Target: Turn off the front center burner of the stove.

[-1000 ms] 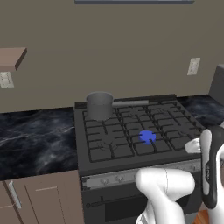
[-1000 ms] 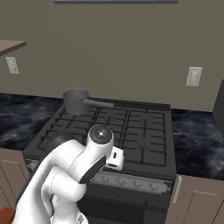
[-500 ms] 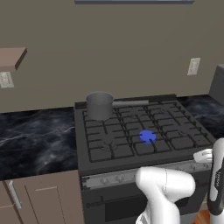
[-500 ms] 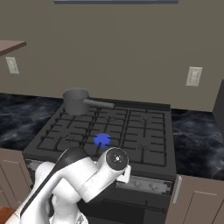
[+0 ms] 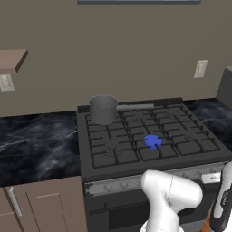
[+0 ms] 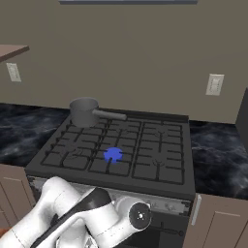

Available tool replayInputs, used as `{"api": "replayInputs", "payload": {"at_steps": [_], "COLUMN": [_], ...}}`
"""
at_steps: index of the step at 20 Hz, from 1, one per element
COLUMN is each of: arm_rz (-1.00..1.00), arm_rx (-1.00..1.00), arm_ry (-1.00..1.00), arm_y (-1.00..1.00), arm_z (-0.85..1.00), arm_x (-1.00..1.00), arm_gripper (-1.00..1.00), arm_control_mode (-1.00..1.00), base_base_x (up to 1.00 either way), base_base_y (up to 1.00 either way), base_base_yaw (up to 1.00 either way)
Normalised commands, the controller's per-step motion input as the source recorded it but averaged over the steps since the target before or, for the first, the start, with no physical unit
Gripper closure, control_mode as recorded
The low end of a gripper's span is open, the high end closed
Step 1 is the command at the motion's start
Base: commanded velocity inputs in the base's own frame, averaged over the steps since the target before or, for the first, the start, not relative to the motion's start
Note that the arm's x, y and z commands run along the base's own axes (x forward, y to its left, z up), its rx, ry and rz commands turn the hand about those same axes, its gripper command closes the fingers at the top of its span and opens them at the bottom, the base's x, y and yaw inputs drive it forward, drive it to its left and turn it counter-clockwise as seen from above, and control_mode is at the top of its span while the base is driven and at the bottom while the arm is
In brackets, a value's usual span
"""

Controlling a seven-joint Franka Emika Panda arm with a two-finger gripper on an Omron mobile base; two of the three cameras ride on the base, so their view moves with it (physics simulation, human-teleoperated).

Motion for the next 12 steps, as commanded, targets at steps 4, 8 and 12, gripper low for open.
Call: {"api": "replayInputs", "payload": {"at_steps": [4,8,12], "arm_rz": [0.00,0.00,0.00], "arm_rx": [0.00,0.00,0.00], "arm_ry": [-0.12,-0.15,-0.11], "arm_y": [0.01,0.04,0.01], "arm_z": [-0.44,-0.22,-0.09], "arm_x": [0.00,0.00,0.00], "arm_gripper": [-1.00,-1.00,-1.00], "arm_control_mode": [-1.00,-1.00,-1.00], "base_base_x": [0.00,0.00,0.00], "base_base_y": [0.00,0.00,0.00], "base_base_yaw": [0.00,0.00,0.00]}}
